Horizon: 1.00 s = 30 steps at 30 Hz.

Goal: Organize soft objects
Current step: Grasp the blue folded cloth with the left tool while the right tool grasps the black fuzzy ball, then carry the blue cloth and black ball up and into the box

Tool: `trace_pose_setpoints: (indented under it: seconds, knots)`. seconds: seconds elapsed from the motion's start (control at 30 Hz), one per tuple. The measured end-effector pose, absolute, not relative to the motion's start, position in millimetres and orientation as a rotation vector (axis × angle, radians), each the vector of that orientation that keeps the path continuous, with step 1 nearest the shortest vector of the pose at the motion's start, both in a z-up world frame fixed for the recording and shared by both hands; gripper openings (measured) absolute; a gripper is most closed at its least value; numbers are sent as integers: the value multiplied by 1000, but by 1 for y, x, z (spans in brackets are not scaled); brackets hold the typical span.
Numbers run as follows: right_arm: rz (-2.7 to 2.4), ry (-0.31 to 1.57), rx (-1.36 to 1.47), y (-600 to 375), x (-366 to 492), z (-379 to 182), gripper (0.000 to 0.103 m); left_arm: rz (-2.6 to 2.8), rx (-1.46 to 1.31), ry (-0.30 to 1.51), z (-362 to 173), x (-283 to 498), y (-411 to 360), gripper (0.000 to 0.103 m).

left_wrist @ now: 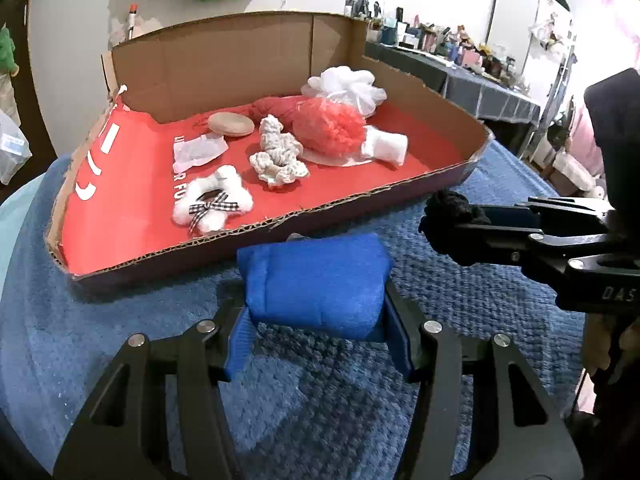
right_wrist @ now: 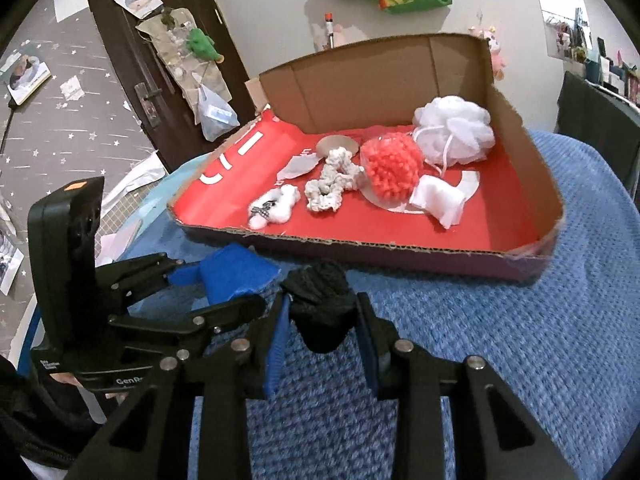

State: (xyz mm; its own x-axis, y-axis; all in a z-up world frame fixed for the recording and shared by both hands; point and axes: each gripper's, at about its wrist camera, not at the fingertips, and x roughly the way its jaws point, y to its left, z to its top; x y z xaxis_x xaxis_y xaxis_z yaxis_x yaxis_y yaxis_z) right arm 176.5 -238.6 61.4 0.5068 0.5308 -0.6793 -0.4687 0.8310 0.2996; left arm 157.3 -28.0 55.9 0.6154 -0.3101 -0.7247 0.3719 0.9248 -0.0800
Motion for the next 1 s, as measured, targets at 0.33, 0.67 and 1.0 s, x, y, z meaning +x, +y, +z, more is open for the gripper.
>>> trace_pose_setpoints:
  seconds: [0.33,0.67,1.0]
  knots:
    - [587,822,92,-245,166,71,35,-435,50,800,69,157,-24,53]
    - [507,785,74,-257,190,95,36,-549,108,812,87,203,-51,53]
    - [445,903,46,-267,245,84,36,-615,199,885,74,255,-81,53]
